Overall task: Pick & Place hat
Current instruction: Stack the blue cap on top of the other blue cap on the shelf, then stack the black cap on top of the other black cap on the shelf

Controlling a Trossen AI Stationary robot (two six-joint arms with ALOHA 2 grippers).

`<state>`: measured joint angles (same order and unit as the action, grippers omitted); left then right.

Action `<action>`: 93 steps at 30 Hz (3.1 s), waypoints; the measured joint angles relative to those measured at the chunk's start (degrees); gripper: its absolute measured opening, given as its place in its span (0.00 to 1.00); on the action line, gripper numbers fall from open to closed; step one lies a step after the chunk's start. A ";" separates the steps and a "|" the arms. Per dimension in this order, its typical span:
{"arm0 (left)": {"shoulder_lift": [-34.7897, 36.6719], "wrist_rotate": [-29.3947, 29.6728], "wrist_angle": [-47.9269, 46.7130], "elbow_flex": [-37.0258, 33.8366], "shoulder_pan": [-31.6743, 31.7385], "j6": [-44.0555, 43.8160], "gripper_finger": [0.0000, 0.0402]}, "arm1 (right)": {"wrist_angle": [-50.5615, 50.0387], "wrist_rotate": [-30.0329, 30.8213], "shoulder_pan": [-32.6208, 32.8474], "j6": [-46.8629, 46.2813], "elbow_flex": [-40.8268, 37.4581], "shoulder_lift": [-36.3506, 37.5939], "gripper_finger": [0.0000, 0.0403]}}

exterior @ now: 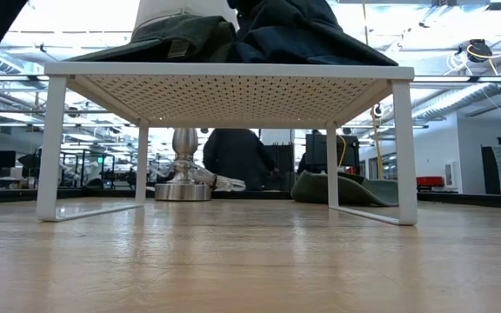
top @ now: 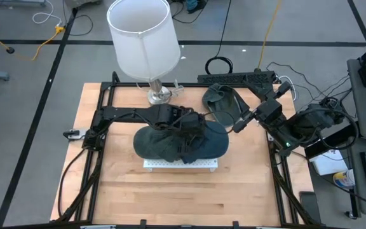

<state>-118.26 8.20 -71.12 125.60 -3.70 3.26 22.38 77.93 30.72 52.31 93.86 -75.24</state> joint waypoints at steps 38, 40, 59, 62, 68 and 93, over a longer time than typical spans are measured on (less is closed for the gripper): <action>3.88 10.13 2.22 0.02 2.62 -21.19 0.52 | -0.38 -0.02 0.00 2.40 0.00 0.00 0.38; 2.14 9.13 0.10 0.02 2.62 -22.12 0.50 | -0.45 -0.02 0.00 2.40 0.00 0.00 0.38; 4.02 -2.37 -0.15 0.02 3.04 -22.54 0.39 | -0.43 0.00 0.00 2.60 0.00 0.00 0.38; 6.07 -2.11 1.81 0.02 3.10 -21.65 0.44 | -0.38 0.37 0.00 1.71 0.00 0.00 0.38; 9.11 -3.39 3.91 0.02 3.10 -22.17 0.61 | -1.58 8.75 0.19 -0.28 -0.01 0.04 0.43; 34.74 20.32 3.19 -1.67 -13.00 -16.88 0.68 | -2.94 12.06 3.52 -18.86 -15.01 8.59 0.84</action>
<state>-83.51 28.51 -67.93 123.93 -16.70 -13.62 19.44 90.00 34.24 33.45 78.85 -66.65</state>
